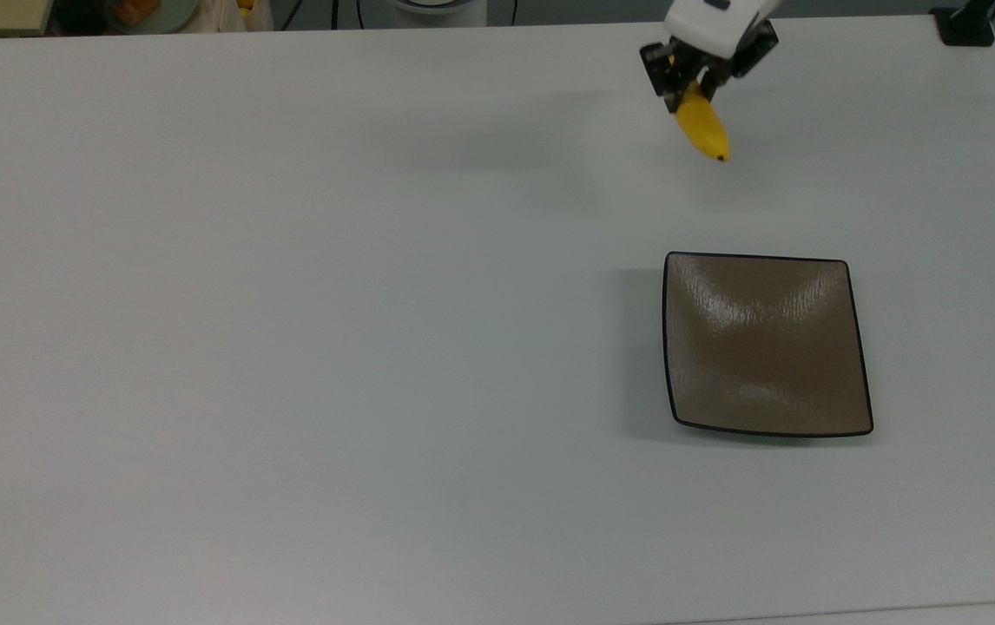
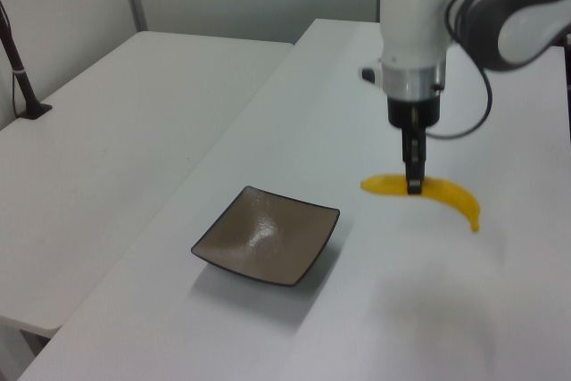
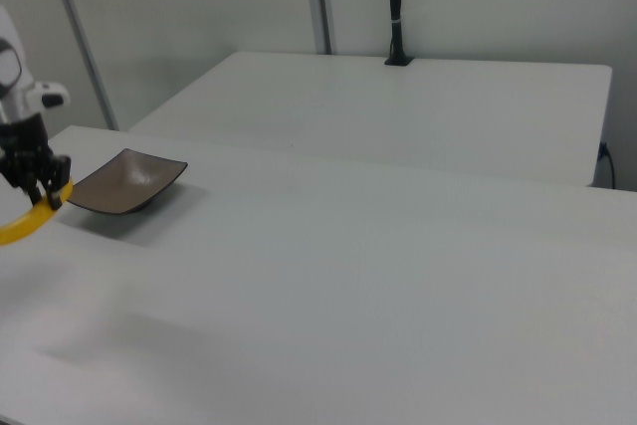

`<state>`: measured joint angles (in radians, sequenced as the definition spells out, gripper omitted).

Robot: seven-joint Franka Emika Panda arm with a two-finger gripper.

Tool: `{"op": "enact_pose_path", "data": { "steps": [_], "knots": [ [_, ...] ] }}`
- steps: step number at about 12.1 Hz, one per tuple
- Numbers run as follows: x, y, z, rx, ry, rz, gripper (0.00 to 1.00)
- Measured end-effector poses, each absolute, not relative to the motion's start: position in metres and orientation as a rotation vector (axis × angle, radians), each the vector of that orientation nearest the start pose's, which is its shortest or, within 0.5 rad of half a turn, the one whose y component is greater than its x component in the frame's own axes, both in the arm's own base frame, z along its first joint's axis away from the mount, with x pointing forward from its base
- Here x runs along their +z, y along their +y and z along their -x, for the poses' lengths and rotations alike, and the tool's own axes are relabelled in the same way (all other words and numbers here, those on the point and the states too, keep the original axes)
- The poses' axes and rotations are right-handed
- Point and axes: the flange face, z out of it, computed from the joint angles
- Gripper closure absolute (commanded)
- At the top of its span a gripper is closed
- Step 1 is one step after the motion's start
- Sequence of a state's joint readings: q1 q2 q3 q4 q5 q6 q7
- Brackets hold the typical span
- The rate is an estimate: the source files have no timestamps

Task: Bananas placed on a ceramic plate
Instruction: 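Carry the held banana over the brown square plate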

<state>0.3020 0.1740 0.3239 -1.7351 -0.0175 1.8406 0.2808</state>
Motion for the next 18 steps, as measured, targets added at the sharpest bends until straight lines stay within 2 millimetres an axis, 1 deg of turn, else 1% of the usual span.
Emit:
{"op": "enact_pose_path", "data": {
  "steps": [1,2,3,4,5,7,8,10,11,13,16,18],
  "knots": [
    [0.490,0.335,-0.502,0.113,-0.566,3.084,1.00],
    [0.514,0.318,-0.512,0.104,-0.583,3.082,1.00],
    [0.529,0.305,-0.522,0.086,-0.593,3.078,1.00],
    [0.540,0.297,-0.530,0.065,-0.594,3.075,1.00],
    [0.545,0.294,-0.535,0.047,-0.588,3.072,1.00],
    [0.545,0.296,-0.552,0.029,-0.574,3.062,1.00],
    [0.543,0.297,-0.568,0.013,-0.557,3.055,1.00],
    [0.531,0.301,-0.601,-0.026,-0.530,3.037,1.00],
    [0.525,0.306,-0.612,-0.071,-0.526,3.022,1.00],
    [0.511,0.317,-0.633,-0.219,-0.512,2.981,1.00],
    [0.473,0.328,-0.658,-0.345,-0.491,2.934,1.00],
    [0.451,0.336,-0.667,-0.393,-0.488,2.910,1.00]
  ]
}}
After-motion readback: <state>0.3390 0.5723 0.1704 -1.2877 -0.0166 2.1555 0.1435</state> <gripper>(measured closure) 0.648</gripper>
